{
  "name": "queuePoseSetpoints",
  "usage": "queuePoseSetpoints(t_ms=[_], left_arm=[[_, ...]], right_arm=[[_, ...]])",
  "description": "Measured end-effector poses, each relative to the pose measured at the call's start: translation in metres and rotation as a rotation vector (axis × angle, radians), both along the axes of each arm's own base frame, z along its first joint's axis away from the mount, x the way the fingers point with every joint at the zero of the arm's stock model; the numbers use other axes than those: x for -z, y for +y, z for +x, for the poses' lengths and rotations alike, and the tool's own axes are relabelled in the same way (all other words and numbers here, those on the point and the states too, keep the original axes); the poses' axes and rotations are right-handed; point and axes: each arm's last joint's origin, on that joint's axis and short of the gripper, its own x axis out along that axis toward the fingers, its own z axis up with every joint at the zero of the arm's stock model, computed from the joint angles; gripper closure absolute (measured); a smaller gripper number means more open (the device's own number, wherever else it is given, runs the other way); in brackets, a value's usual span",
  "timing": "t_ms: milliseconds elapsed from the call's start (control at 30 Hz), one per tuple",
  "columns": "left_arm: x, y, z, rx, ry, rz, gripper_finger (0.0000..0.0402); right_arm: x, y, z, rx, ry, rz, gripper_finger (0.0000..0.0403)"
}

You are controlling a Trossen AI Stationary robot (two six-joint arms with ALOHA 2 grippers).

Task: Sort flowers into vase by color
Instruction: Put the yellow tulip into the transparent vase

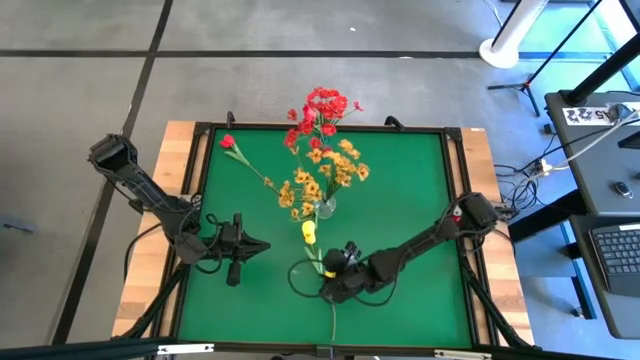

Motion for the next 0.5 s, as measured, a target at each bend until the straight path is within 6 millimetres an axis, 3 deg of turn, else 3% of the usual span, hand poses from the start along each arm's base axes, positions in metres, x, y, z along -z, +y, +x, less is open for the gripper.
queuePoseSetpoints(t_ms=[367, 500], left_arm=[[0.002, 0.000, 0.000, -0.004, 0.014, -0.005, 0.0395], [0.003, 0.000, 0.000, -0.006, 0.020, -0.017, 0.0395]], right_arm=[[0.026, 0.003, 0.006, -0.013, 0.035, 0.014, 0.0176], [0.028, 0.001, 0.002, -0.022, 0.088, -0.019, 0.0197]])
